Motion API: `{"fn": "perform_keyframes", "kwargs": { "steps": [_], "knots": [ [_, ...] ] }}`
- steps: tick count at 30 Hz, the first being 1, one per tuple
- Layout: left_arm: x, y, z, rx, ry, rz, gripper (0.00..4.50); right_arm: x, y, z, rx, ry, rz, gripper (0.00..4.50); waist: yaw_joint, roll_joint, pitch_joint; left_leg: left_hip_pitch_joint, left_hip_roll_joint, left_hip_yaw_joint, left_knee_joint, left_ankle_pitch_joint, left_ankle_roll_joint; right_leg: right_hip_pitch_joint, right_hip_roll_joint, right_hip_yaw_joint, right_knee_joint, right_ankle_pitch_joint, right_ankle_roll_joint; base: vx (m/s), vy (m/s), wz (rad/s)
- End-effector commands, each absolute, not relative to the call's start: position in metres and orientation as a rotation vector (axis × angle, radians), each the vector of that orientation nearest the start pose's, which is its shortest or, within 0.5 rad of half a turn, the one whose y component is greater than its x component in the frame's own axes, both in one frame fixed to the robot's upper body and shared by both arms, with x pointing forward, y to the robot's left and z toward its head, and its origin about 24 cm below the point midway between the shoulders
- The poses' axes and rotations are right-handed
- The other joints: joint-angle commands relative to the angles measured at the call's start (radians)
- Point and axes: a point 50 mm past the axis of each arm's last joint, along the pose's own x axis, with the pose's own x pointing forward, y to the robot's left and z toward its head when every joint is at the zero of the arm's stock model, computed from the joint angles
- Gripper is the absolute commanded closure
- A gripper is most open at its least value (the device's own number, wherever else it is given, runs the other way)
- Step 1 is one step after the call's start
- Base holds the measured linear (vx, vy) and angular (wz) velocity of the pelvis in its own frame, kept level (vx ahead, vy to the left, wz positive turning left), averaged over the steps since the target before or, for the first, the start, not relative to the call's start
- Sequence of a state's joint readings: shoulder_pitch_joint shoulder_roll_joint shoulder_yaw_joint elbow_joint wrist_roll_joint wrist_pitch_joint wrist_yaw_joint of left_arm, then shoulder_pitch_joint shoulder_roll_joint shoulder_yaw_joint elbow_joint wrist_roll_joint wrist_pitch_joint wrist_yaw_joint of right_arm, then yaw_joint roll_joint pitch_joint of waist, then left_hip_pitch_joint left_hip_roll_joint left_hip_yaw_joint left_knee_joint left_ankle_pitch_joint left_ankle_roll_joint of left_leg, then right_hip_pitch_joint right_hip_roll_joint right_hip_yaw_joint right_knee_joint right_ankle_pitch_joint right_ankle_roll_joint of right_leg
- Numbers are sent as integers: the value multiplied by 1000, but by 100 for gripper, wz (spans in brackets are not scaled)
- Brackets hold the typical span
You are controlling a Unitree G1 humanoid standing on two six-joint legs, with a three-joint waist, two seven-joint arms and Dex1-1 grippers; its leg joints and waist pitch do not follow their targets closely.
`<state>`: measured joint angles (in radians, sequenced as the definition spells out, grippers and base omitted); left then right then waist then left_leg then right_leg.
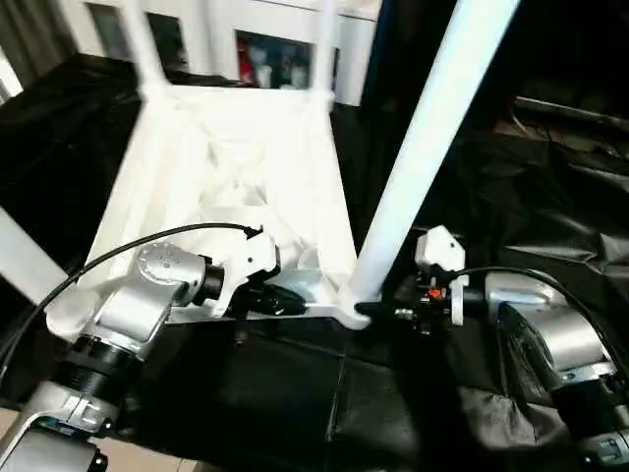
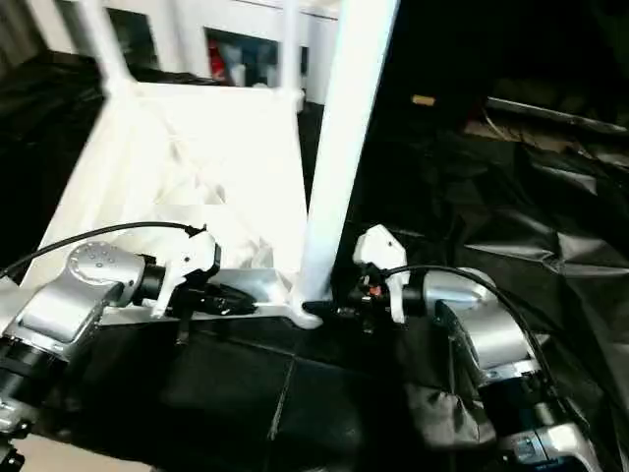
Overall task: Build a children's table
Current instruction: Rotate leg to tighten
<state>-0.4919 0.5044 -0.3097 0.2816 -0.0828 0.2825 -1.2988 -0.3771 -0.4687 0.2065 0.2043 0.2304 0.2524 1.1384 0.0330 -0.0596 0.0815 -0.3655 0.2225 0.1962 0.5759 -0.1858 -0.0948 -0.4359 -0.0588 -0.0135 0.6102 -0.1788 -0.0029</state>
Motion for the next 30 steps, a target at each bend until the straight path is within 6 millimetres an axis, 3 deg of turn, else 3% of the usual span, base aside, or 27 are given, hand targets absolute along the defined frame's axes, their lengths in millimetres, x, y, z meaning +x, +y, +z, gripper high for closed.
{"fn": "perform_keyframes", "kwargs": {
  "steps": [1,5,10,16,21,24,26,28,30],
  "knots": [
    [285,147,52,375,580,-1441,450,286,-152,71,-230,314,1276,72,2,-2,-51,8,5,3,-57,-154,62,58,-47,30,-63,-139,-222,0,0,0],
    [289,146,52,387,558,-1417,450,288,-148,71,-237,316,1281,85,2,-1,-52,8,3,5,-55,-138,67,58,-45,29,-61,-110,-227,0,0,0],
    [292,146,53,396,544,-1396,450,288,-144,71,-218,313,1301,122,5,-1,-50,8,4,3,-57,-163,56,57,-46,29,-65,-152,-218,0,0,0],
    [293,147,53,394,539,-1389,450,285,-143,69,-197,318,1312,183,6,-2,-51,8,4,2,-57,-159,53,57,-46,30,-64,-156,-211,0,0,0],
    [296,144,49,390,518,-1330,450,280,-142,59,-183,339,1262,195,8,-5,-47,9,5,3,-58,-167,54,54,-46,31,-69,-180,-201,0,0,0],
    [304,132,45,379,480,-1228,450,284,-142,46,-172,347,1108,202,8,-5,-41,8,5,2,-62,-211,34,48,-47,30,-80,-277,-176,0,0,0],
    [311,122,42,369,463,-1155,450,288,-140,36,-148,359,982,203,4,-9,-28,15,1,-4,-69,-309,3,37,-51,26,-103,-496,-119,0,0,0],
    [318,110,41,359,449,-1080,450,293,-137,27,-103,374,848,203,-4,-12,-28,21,-3,-15,-70,-361,-11,34,-58,25,-119,-657,-58,0,0,0],
    [322,101,40,354,442,-1040,450,295,-134,23,-82,385,766,205,-5,-12,-29,24,-5,-21,-70,-366,-12,29,-58,24,-128,-703,-23,0,0,0]
  ]
}}
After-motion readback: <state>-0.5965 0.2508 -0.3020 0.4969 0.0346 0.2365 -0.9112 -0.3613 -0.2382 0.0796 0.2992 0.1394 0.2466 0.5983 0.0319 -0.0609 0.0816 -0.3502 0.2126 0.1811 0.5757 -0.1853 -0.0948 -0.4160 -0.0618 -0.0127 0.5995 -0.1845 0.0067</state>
